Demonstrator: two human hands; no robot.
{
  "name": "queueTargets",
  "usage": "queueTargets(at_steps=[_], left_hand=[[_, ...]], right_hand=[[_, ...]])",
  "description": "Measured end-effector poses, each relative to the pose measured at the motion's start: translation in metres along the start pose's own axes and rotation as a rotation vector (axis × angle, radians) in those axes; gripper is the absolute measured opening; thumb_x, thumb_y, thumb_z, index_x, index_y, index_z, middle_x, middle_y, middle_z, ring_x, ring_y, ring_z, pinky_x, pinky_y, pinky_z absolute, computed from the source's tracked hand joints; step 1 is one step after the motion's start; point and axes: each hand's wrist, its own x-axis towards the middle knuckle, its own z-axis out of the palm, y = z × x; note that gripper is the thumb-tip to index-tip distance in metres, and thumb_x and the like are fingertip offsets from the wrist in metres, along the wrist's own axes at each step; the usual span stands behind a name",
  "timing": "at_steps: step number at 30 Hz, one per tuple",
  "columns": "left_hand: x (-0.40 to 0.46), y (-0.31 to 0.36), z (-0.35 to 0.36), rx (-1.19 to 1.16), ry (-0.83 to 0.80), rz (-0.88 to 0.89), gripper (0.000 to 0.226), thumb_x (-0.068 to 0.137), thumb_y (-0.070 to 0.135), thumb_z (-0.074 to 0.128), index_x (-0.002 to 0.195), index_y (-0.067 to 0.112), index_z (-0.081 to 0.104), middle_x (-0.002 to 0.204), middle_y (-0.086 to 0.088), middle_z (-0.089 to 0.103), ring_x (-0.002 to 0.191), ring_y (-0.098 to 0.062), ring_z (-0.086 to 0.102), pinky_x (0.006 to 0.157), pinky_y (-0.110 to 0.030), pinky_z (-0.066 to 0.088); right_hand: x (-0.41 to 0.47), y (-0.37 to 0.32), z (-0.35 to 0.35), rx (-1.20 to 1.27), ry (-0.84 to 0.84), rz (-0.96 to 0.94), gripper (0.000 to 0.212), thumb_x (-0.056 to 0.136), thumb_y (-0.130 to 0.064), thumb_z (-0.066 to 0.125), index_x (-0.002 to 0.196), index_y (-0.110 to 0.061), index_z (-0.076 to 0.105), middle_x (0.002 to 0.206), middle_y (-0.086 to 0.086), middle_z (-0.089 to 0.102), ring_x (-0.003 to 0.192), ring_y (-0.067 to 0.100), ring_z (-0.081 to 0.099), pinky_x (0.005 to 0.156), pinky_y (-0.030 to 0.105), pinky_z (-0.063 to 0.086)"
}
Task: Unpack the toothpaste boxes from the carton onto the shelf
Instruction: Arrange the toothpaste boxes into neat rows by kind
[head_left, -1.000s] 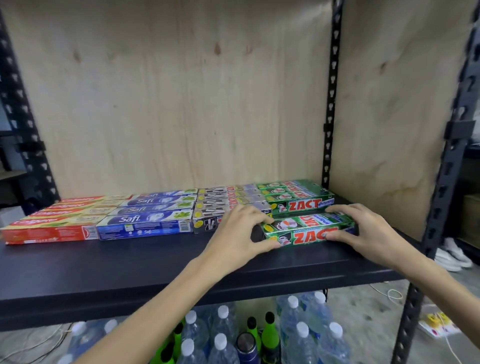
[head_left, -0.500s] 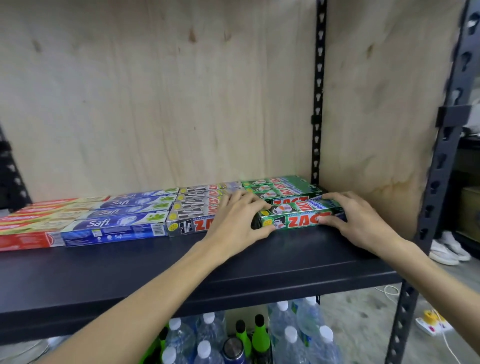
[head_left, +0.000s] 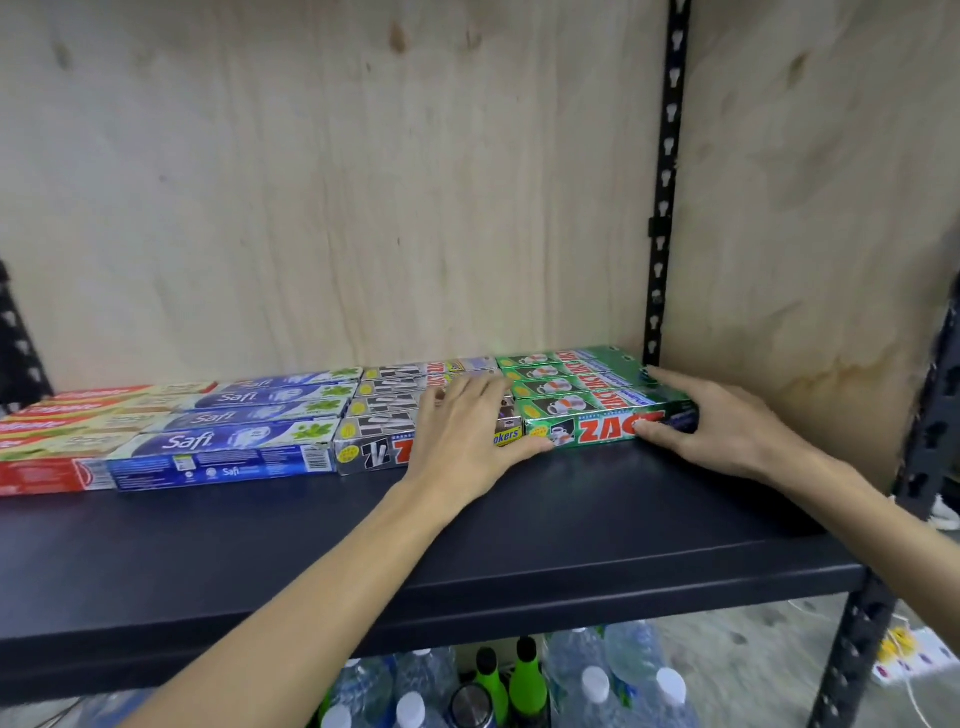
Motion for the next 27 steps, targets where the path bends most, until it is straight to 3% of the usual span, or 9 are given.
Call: queueTargets(at_steps=[2,6,11,15,18,27], left_hand=[[0.001,0.000,0.002,0.021,0.000,-0.022,0.088,0.080,0.086,0.042,0.144,0.027,0.047,0.150,0.010,0.047,0.142,-0.012,0.034,0.115,-0.048,0.025],[0.002,-0.002,0.003,0.039,-0.009,-0.040,0.089,0.078,0.088,0.040,0.144,0.029,0.049,0.149,0.011,0.049,0.142,-0.011,0.034,0.114,-0.052,0.025],[0.002,-0.001,0.000,0.041,-0.022,-0.050,0.087,0.078,0.088,0.041,0.143,0.031,0.049,0.149,0.012,0.049,0.141,-0.011,0.034,0.115,-0.054,0.023],[-0.004,0.003,-0.005,0.037,-0.014,-0.041,0.090,0.079,0.089,0.040,0.145,0.029,0.046,0.151,0.009,0.048,0.142,-0.014,0.036,0.116,-0.053,0.022],[-0.009,0.005,-0.010,-0.009,0.031,-0.035,0.094,0.077,0.089,0.042,0.146,0.026,0.046,0.151,0.008,0.049,0.140,-0.014,0.040,0.116,-0.052,0.025],[-0.027,0.006,-0.025,-0.049,0.060,-0.028,0.099,0.078,0.084,0.051,0.151,0.019,0.036,0.153,0.002,0.045,0.140,-0.019,0.038,0.116,-0.042,0.025]], right_hand=[[-0.003,0.000,0.004,-0.022,0.013,0.024,0.085,0.077,-0.079,0.056,0.152,-0.045,0.034,0.143,-0.009,0.057,0.131,0.025,0.051,0.101,0.043,0.048],[-0.007,-0.005,0.005,-0.045,0.015,0.075,0.093,0.082,-0.074,0.057,0.158,-0.036,0.019,0.142,0.005,0.056,0.129,0.030,0.048,0.100,0.040,0.045],[-0.012,-0.012,0.002,-0.047,0.035,0.104,0.095,0.082,-0.073,0.057,0.159,-0.033,0.017,0.139,0.015,0.053,0.127,0.036,0.048,0.102,0.040,0.041],[-0.015,-0.013,0.006,-0.146,0.089,0.042,0.099,0.077,-0.084,0.047,0.157,-0.031,0.024,0.149,0.003,0.046,0.130,0.029,0.038,0.105,0.043,0.031],[-0.018,-0.014,0.007,-0.182,0.164,-0.008,0.102,0.072,-0.091,0.038,0.154,-0.031,0.030,0.146,0.002,0.044,0.125,0.026,0.035,0.104,0.045,0.032],[-0.043,-0.035,0.004,-0.089,0.213,-0.100,0.100,0.078,-0.084,0.047,0.156,-0.025,0.024,0.143,0.007,0.041,0.127,0.026,0.033,0.106,0.046,0.032]])
